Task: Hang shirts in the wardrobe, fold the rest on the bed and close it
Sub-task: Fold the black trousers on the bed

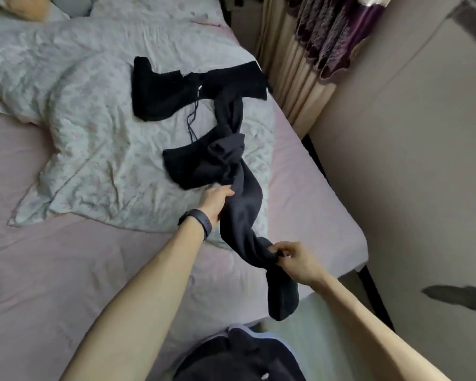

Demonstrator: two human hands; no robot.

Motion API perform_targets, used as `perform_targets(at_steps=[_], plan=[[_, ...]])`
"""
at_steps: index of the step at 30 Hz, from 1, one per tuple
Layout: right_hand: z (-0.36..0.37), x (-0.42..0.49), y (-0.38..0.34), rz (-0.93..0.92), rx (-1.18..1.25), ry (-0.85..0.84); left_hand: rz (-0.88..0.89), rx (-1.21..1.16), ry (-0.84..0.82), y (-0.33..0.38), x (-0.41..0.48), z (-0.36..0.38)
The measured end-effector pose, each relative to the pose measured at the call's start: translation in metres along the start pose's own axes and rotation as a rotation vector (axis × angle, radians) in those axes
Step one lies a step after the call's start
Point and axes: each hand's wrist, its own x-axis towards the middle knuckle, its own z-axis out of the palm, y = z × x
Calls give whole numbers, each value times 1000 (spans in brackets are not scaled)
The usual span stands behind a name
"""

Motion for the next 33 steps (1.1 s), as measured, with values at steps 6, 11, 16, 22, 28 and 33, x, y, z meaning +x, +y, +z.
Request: perform_targets(at_steps=[6,11,16,22,28,33], plan=[[-3,31,17,301,635,157,-78,61,-269,-33,-61,-20],[24,64,-21,239,951,-80,-120,253,-226,-38,-92,-55],[42,58,-43,172,687,132,-83,573,-43,-46,-93,-99],[22,14,-21,131,767,50,85,855,220,-83,-55,-99],[-21,-16,21,202,863,219,251,1101,232,-118,-27,-37],[-47,-17,99,337,757,408,213,1347,67,-126,7,-12]])
